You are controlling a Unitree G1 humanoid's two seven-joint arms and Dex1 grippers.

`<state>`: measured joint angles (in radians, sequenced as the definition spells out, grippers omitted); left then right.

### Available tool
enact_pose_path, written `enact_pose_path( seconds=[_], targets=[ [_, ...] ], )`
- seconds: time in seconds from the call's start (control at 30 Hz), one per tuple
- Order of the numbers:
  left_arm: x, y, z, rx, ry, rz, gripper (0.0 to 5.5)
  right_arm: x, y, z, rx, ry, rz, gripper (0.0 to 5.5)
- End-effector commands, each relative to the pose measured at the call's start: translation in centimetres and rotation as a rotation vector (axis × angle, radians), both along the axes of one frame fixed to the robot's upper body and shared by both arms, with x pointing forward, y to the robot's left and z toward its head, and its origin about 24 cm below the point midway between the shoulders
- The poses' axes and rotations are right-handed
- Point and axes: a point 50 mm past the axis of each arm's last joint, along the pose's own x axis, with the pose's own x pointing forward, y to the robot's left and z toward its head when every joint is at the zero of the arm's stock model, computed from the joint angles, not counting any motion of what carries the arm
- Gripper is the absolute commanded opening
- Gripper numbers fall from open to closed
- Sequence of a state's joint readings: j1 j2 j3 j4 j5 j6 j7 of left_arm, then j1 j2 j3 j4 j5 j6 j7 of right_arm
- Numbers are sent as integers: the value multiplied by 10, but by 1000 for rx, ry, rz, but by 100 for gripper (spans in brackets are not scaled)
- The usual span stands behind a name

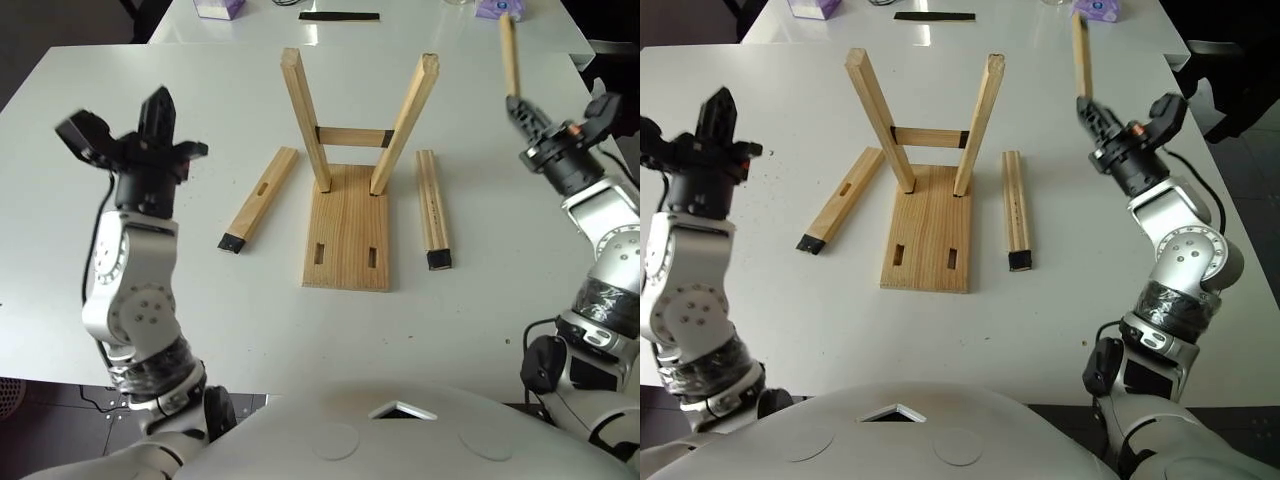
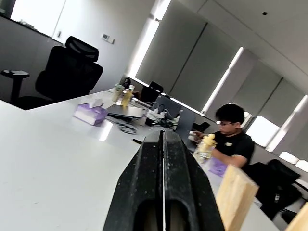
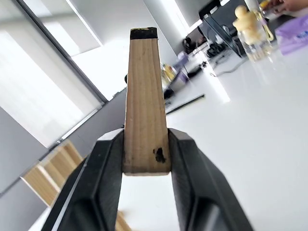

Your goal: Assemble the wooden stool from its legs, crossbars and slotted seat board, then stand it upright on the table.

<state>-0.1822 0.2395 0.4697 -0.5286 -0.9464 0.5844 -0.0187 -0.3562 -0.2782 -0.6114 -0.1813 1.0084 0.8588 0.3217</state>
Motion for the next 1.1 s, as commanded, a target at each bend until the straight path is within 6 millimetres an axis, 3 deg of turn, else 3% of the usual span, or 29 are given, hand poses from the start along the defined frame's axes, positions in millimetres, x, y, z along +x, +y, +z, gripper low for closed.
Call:
enact_pose_path(
  seconds=[0.03, 0.17, 0.3, 0.57, 0.8, 1.1],
  targets=[
    [19, -5, 35, 10, -61, -241, 0, -29, 35, 43, 95, -234, 134, 130],
    [24, -25, 64, -8, -115, -539, 64, -58, 80, 47, 47, -298, 366, 130],
    [18, -29, 76, -38, -154, -699, 125, -60, 103, 41, 21, -295, 526, 130],
    [24, -28, 76, -65, -159, -817, 235, -51, 86, 40, -42, -339, 514, 130],
    [10, -45, 61, -55, -130, -950, 336, -37, 91, 43, -150, -342, 701, 130],
    [-4, -65, 57, -34, -127, -1098, 339, -32, 92, 39, -237, -305, 882, 130]
  ],
)
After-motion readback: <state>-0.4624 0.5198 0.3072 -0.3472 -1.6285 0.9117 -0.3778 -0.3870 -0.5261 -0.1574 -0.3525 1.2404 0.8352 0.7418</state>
